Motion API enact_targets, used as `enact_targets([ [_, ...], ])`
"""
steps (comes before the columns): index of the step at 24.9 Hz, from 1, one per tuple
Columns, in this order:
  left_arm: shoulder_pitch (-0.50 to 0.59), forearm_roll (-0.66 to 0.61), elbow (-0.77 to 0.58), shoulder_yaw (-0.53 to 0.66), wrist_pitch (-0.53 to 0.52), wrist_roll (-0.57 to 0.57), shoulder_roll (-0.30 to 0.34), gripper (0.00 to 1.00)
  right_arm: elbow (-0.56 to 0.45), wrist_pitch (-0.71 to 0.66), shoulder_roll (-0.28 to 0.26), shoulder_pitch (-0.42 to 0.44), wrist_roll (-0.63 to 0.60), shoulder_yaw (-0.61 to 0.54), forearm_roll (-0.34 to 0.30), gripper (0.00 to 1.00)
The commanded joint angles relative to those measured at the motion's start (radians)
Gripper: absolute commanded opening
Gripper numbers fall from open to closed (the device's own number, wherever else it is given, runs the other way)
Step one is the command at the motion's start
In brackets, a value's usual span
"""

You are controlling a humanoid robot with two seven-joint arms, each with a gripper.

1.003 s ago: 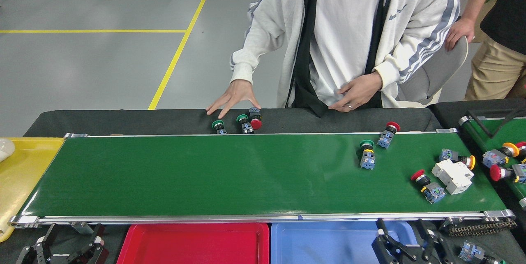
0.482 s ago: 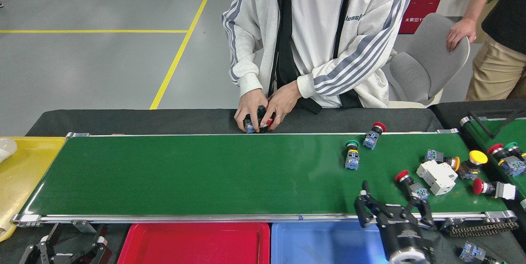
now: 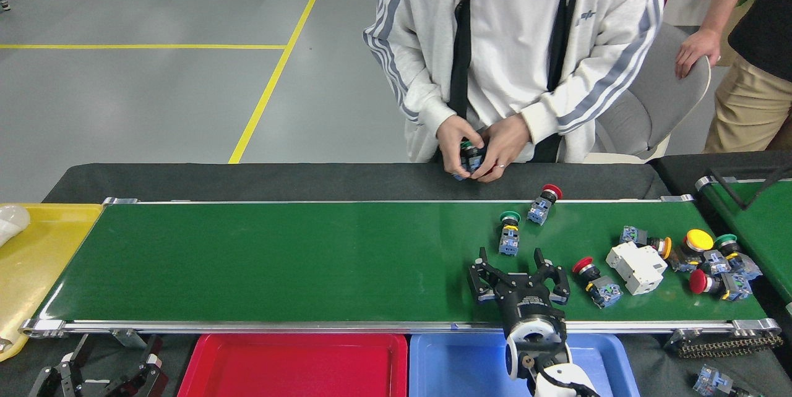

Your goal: Pick switch part from conveyor to tray

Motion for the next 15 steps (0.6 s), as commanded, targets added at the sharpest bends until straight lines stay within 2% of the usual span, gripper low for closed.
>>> enact_targets([
  [1,-0.009,0.001,-0.008,0.001,-0.002,0.007,0.014,1.00,0.037,0.002,0.015,-0.049,0.000,0.009,-0.003,0.98],
  [4,-0.006,0.001,-0.008,0.002,-0.004,0.007,0.028,1.00,0.114,0.002,0.039,-0.094,0.000,0.014,-0.006,0.98],
  [5,-0.006,0.001,-0.008,0.002,-0.004,0.007,0.031,1.00,0.132,0.005,0.042,-0.109,0.000,0.014,-0.006,0.94],
  [6,-0.006,0.001,-0.008,0.002,-0.004,0.007,0.031,1.00,0.143,0.002,0.042,-0.118,0.000,0.016,-0.006,0.79],
  [9,-0.007,0.001,-0.008,0.002,-0.002,0.007,0.031,1.00,0.158,-0.004,0.033,-0.140,0.010,0.068,-0.003,0.20],
  [10,-0.007,0.001,-0.008,0.002,-0.002,0.007,0.031,1.00,0.165,-0.004,0.027,-0.146,0.018,0.081,-0.005,0.07],
  [11,-0.007,0.000,-0.008,0.002,-0.002,0.007,0.031,1.00,0.169,-0.004,0.027,-0.148,0.024,0.085,-0.005,0.02],
  [15,-0.007,0.001,-0.009,0.002,-0.002,0.007,0.031,1.00,0.172,-0.012,0.024,-0.154,0.027,0.098,-0.005,0.02],
])
